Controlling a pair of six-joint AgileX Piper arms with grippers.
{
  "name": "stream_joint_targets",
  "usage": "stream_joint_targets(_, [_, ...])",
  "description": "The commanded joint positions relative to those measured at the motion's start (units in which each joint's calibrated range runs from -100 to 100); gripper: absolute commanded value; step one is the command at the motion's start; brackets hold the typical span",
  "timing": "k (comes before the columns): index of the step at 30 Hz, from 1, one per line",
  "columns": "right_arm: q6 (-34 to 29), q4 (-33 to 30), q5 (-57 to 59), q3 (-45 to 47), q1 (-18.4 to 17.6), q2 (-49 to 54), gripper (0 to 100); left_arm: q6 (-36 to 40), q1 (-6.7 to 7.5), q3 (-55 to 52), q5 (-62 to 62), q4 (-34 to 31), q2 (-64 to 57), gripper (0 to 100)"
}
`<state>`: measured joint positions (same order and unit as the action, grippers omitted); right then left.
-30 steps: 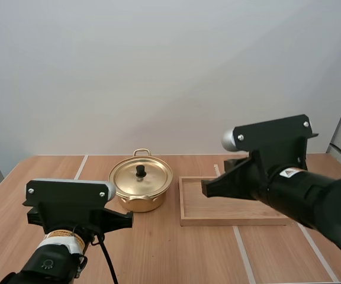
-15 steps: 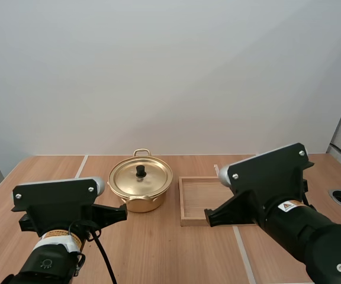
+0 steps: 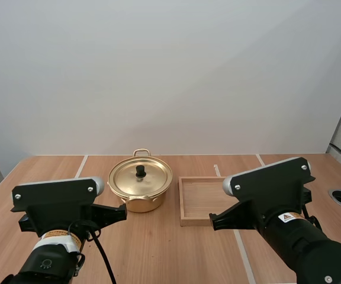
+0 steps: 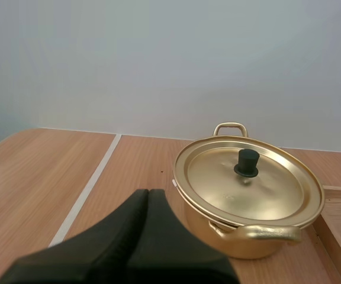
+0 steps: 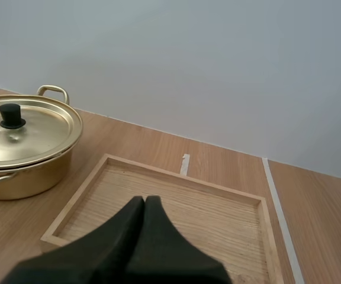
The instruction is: Open the pot, put the grape inside, and close it
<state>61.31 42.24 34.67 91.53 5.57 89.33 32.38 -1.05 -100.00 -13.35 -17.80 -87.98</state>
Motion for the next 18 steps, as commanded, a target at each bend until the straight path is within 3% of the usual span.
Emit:
stream_joint_targets(1, [0.3, 0.8, -1.3, 0.3, -0.1, 0.3, 0, 0.6, -0.09, 0.0, 1.2, -0.3, -1.2, 0])
stream_joint_targets(10, [0.3, 0.8, -3.6, 1.6, -0.1, 0.3, 0, 0.6, -0.12, 0.0, 1.2, -0.3, -10.6, 0])
stream_joint_targets(18, [0.3, -2.4, -11.4, 3.5, -4.4, 5.4, 0, 0.6, -0.03, 0.0, 2.1, -0.3, -12.0, 0])
